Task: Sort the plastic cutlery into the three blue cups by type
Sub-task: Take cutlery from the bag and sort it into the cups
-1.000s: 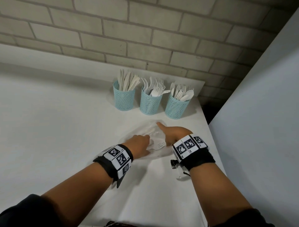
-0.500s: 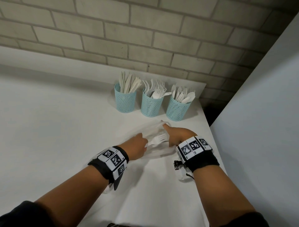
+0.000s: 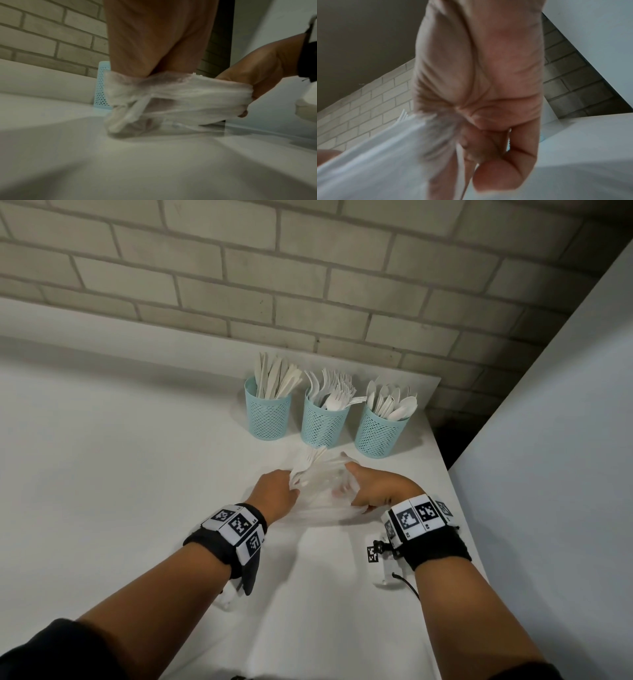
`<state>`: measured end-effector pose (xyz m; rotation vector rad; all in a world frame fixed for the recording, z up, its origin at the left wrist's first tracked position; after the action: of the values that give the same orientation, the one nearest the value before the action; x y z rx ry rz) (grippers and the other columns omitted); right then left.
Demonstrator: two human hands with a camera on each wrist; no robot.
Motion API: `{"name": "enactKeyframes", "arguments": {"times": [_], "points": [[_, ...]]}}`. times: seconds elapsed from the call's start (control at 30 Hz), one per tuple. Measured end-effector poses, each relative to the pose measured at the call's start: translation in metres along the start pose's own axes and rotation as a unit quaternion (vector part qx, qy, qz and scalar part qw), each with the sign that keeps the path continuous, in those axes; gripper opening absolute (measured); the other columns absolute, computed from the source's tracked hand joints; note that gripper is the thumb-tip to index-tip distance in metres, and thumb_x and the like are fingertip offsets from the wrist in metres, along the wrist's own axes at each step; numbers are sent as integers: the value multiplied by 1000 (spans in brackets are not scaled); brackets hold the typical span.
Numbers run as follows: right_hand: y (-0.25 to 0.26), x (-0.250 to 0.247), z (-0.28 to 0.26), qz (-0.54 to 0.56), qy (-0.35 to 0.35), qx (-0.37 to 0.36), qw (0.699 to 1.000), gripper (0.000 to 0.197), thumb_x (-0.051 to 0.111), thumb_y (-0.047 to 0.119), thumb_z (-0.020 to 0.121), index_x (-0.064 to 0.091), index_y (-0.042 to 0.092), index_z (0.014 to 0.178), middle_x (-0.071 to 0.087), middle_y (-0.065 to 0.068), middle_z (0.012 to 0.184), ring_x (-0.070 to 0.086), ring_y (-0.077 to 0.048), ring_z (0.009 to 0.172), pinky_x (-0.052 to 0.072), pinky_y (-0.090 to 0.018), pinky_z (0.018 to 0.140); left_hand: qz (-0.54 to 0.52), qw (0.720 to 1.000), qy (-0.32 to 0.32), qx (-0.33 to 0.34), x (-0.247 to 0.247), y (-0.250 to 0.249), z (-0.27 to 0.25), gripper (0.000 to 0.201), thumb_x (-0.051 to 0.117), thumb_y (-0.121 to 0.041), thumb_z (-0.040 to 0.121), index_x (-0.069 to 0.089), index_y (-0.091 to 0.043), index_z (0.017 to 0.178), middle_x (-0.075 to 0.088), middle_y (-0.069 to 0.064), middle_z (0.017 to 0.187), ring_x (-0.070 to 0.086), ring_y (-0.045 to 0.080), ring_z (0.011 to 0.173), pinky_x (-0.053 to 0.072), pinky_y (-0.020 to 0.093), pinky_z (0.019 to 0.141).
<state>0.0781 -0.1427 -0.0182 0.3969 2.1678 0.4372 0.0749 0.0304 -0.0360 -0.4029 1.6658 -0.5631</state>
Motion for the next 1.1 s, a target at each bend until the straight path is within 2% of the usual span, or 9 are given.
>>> {"name": "enactKeyframes", "arguments": {"times": [0.17,0.33,0.5,0.63,0.77,0.87,0.93,1.03,1.1], "points": [[6,3,2,19,-21,-20,999,89,60,18,86,-1,41,148,56,-12,116,53,-15,77,53,-32,72,34,999,9,-20,7,11,7,34,61,-26,87,61,-7,115,62,9,118,56,26,111,42,29,92],[5,-1,0,55,-45,-24,997,93,69,22,82,6,39,148,53,-5,126,54,-16,87,48,-24,61,51,999,7,-5,11,9,9,31,64,-29,84,65,-6,106,65,9,110,58,25,106,44,29,88],[-3,-5,2,77,-92,-17,993,80,65,9,83,22,30,147,51,2,118,54,-12,86,49,-23,61,33,999,30,4,10,8,5,39,57,-35,90,61,-7,117,62,9,120,55,25,113,41,31,95],[-9,0,7,105,-90,0,990,82,63,9,85,17,35,148,51,2,127,58,-14,95,51,-21,58,-28,996,74,49,6,1,-1,37,53,-33,93,61,-7,119,62,10,121,54,25,114,37,27,91],[-3,7,4,55,-56,-10,997,66,59,10,88,31,27,145,51,-3,127,57,-19,102,52,-21,55,-170,975,125,63,4,3,-8,19,55,-38,88,66,-24,80,64,-1,96,56,17,96,35,24,84],[-3,12,5,-16,-37,-5,999,67,55,8,89,28,29,146,34,-1,147,54,-23,110,50,-19,54,-247,959,126,62,-3,5,-11,25,46,-25,98,65,-20,83,65,-4,95,56,8,91,37,20,84],[-2,13,4,-44,-30,3,999,68,52,6,89,26,32,146,29,-2,151,48,-25,122,48,-20,63,-315,938,135,51,-6,5,-12,23,44,-21,98,64,-17,88,69,1,90,62,4,86,40,17,84],[2,11,-1,-92,-24,14,995,65,52,13,91,24,31,147,28,-2,152,39,-24,132,44,-32,96,-416,898,141,36,-11,3,-14,19,43,-14,98,62,-12,97,68,3,83,67,4,71,49,14,76],[3,7,-4,-100,-31,23,994,65,54,15,91,24,28,147,27,-2,153,37,-23,134,39,-33,102,-501,852,148,23,-15,0,-12,20,41,-9,98,61,-11,102,64,1,78,64,7,66,51,19,75]]}}
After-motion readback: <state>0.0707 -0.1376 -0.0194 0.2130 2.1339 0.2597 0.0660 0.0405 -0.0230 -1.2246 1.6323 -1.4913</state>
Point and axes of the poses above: each hand's wrist, its own z-axis towards the middle knuckle, its own x-axis out of the palm, y = z × x, the point moved 6 cm from there along z, towards the middle knuckle
